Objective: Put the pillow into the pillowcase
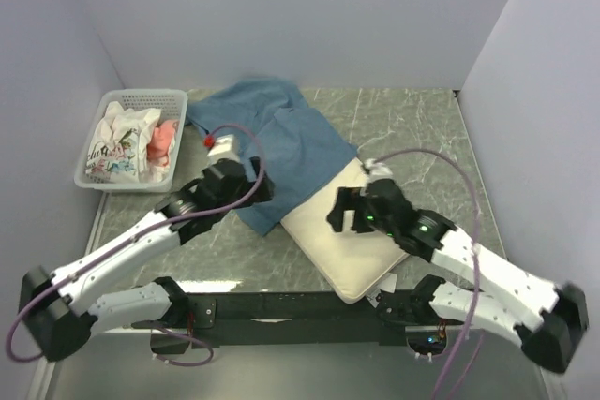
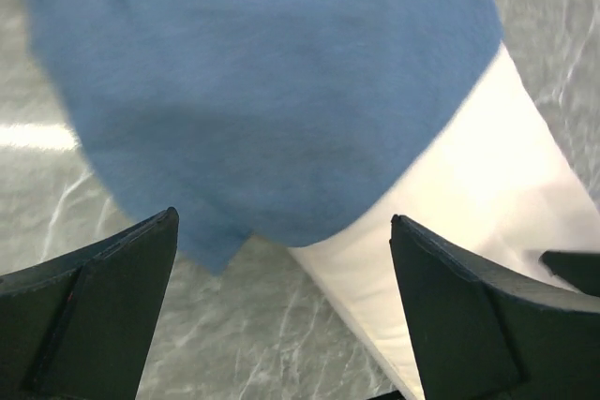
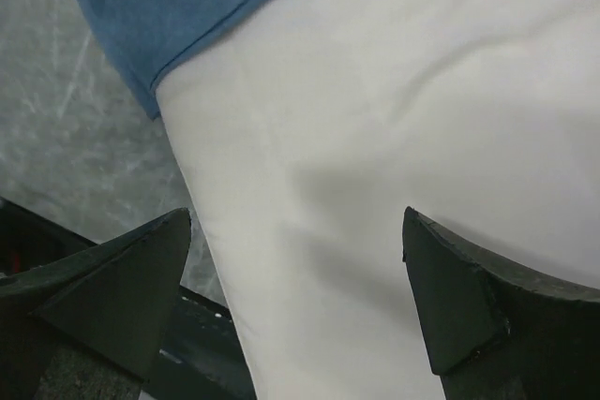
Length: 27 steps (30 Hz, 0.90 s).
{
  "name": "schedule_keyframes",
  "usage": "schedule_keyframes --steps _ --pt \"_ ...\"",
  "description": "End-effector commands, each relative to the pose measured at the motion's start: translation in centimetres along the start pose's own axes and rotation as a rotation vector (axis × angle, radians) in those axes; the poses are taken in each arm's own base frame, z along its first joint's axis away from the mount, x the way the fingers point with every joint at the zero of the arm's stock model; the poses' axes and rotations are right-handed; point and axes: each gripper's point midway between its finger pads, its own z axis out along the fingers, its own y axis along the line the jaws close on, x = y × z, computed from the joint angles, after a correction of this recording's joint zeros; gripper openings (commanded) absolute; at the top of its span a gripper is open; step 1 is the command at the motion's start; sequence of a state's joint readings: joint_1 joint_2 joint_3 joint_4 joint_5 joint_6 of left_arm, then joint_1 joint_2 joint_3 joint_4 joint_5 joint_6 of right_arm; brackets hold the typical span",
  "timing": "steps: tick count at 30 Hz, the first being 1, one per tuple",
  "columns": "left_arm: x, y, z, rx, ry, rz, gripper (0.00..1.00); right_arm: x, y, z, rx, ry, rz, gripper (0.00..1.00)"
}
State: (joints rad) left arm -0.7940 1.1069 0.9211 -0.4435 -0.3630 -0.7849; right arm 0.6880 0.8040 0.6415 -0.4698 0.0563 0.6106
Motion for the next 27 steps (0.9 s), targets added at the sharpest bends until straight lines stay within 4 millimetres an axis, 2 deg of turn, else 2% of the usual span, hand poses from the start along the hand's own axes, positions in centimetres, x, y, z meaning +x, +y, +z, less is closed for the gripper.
schedule_keyframes --steps 1,2,3,4,5,6,7,8,9,10,11,12,13,14,15,17,19,23,26,27 --pt "-1.3 3.0 -0.8 0.002 -0.078 -0.217 0.99 -3.7 4.4 1.4 0.044 -0.137 -0.238 1.00" --pt "-1.9 3.5 -1.1 0.000 -0.090 -0.226 0.99 -2.7 5.5 2.4 0.044 -0.113 -0.308 1.00" --pt "-2.8 4.9 -1.2 -0.027 -0.103 -0.246 0.99 -3.0 6.1 2.8 0.052 -0.124 -0.343 1.00" --pt "-4.0 4.6 -1.8 0.000 -0.111 -0.249 0.99 -4.5 7.1 2.9 0.071 -0.176 -0.396 1.00" --pt "-4.8 5.0 -2.0 -0.005 -0.118 -0.231 0.99 -4.1 7.5 4.0 0.101 -0.164 -0.448 1.00" --pt "-6.2 6.3 -2.1 -0.044 -0.136 -0.247 0.99 -4.6 9.5 3.9 0.083 -0.187 -0.486 1.00" --pt "-7.1 6.0 -2.3 -0.034 -0.127 -0.246 0.99 -5.2 9.6 4.1 0.125 -0.212 -0.539 1.00" --pt "-7.7 6.2 -2.4 -0.033 -0.129 -0.230 0.99 -4.6 10.0 5.3 0.151 -0.192 -0.589 1.00" --pt "-8.7 7.1 -2.5 -0.049 -0.145 -0.246 0.99 -4.8 11.5 5.4 0.139 -0.204 -0.617 1.00" --pt "-9.7 6.8 -2.6 -0.031 -0.158 -0.251 1.00 -4.7 11.8 5.9 0.155 -0.193 -0.668 1.00" --pt "-10.0 6.6 -2.6 -0.007 -0.149 -0.246 0.99 -3.5 11.8 7.4 0.186 -0.155 -0.715 1.00" --pt "-10.7 7.1 -2.6 -0.012 -0.156 -0.255 0.99 -3.7 13.0 7.7 0.187 -0.159 -0.734 1.00" --pt "-11.4 7.0 -2.6 -0.008 -0.160 -0.255 0.99 -3.2 12.9 8.1 0.215 -0.136 -0.776 1.00" --pt "-11.7 7.0 -2.6 -0.005 -0.156 -0.241 0.99 -2.3 12.5 9.5 0.259 -0.108 -0.821 1.00" --pt "-12.2 7.4 -2.6 -0.018 -0.163 -0.241 0.99 -2.3 13.1 10.0 0.263 -0.104 -0.836 1.00" --pt "-12.9 7.4 -2.8 -0.015 -0.167 -0.229 0.99 -0.7 12.3 11.8 0.304 -0.040 -0.900 1.00" --pt "-13.5 7.3 -3.0 -0.002 -0.173 -0.228 0.99 0.1 12.2 12.8 0.318 -0.022 -0.922 1.00" --pt "-13.6 7.5 -3.0 0.001 -0.173 -0.219 0.99 3.1 10.1 15.9 0.390 0.071 -0.999 1.00" --pt "-13.6 7.8 -2.8 -0.007 -0.174 -0.214 0.99 3.8 8.4 17.0 0.476 0.106 -1.043 0.94" --pt "-13.7 7.8 -2.8 -0.007 -0.178 -0.213 0.99 3.5 8.4 17.2 0.492 0.104 -1.042 0.91"
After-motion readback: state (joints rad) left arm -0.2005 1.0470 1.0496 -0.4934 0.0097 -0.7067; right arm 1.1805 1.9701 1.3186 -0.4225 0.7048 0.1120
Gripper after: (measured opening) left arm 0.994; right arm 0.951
